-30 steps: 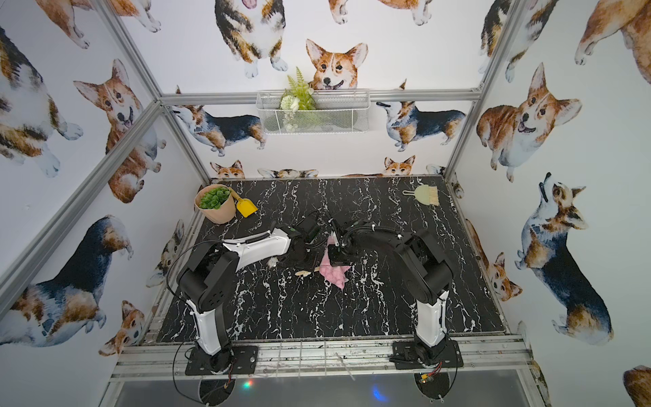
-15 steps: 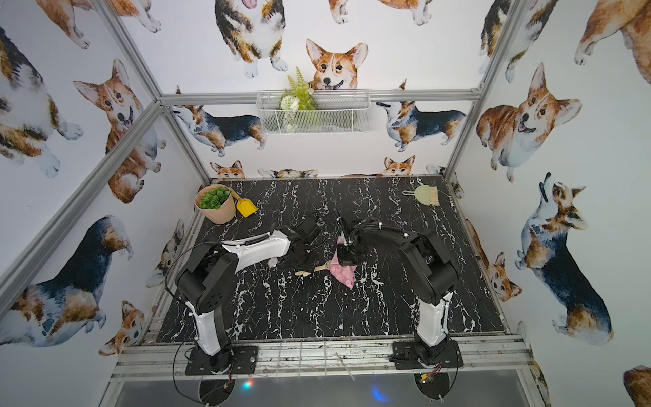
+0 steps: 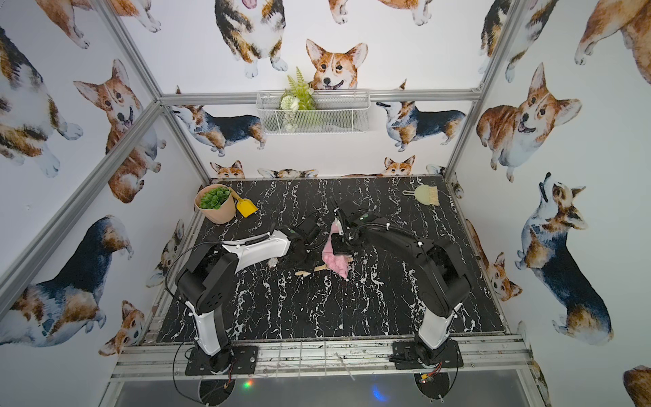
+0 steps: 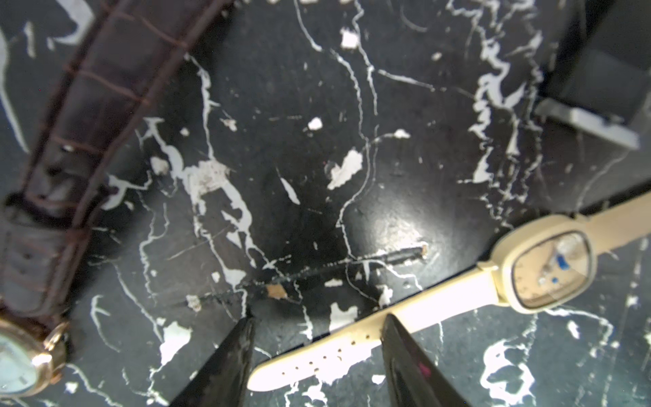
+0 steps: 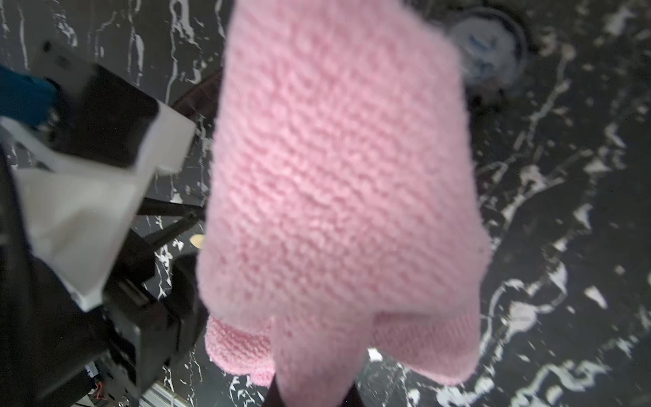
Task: Wipe the watch dial
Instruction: Wipe the dirt from the watch dial.
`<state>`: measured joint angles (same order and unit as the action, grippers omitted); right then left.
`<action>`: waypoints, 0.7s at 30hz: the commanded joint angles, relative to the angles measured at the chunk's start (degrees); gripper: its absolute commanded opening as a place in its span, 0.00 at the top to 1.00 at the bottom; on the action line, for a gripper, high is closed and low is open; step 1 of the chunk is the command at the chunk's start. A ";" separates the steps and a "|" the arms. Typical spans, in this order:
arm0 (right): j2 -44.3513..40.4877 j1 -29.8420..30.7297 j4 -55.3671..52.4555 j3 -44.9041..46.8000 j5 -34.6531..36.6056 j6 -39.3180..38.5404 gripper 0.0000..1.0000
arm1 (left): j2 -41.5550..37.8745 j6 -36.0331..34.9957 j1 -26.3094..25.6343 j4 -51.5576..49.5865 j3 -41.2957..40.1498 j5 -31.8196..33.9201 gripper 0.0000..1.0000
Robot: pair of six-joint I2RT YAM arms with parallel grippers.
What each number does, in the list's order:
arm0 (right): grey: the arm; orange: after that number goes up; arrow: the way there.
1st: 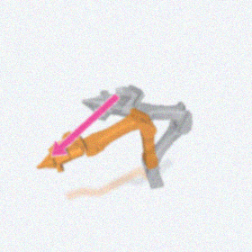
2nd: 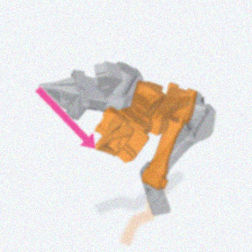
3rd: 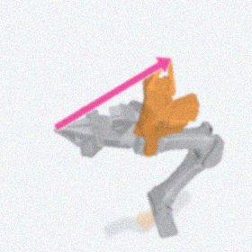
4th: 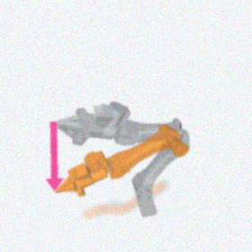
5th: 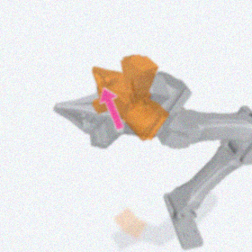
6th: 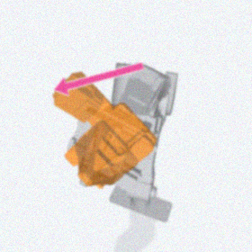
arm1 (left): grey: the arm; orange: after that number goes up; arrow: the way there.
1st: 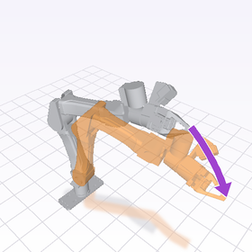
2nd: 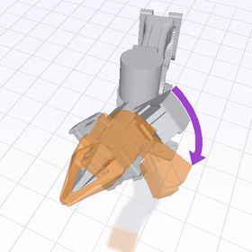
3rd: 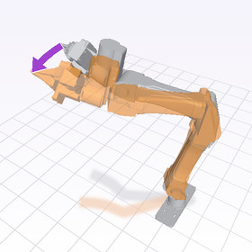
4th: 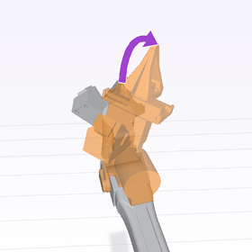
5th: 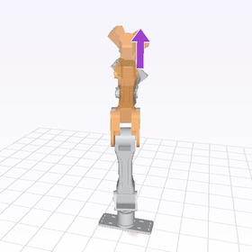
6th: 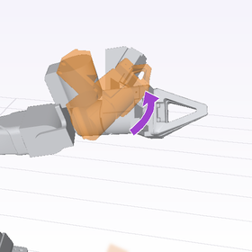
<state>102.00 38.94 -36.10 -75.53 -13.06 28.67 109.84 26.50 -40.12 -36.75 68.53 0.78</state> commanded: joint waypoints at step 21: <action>3.09 0.43 -5.44 10.00 18.70 2.10 1.00 | 4.42 3.94 0.24 -0.16 -6.91 -0.78 0.44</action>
<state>105.71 40.27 -30.30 -66.50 -4.10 30.65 109.78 28.49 -40.12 -36.40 68.31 0.78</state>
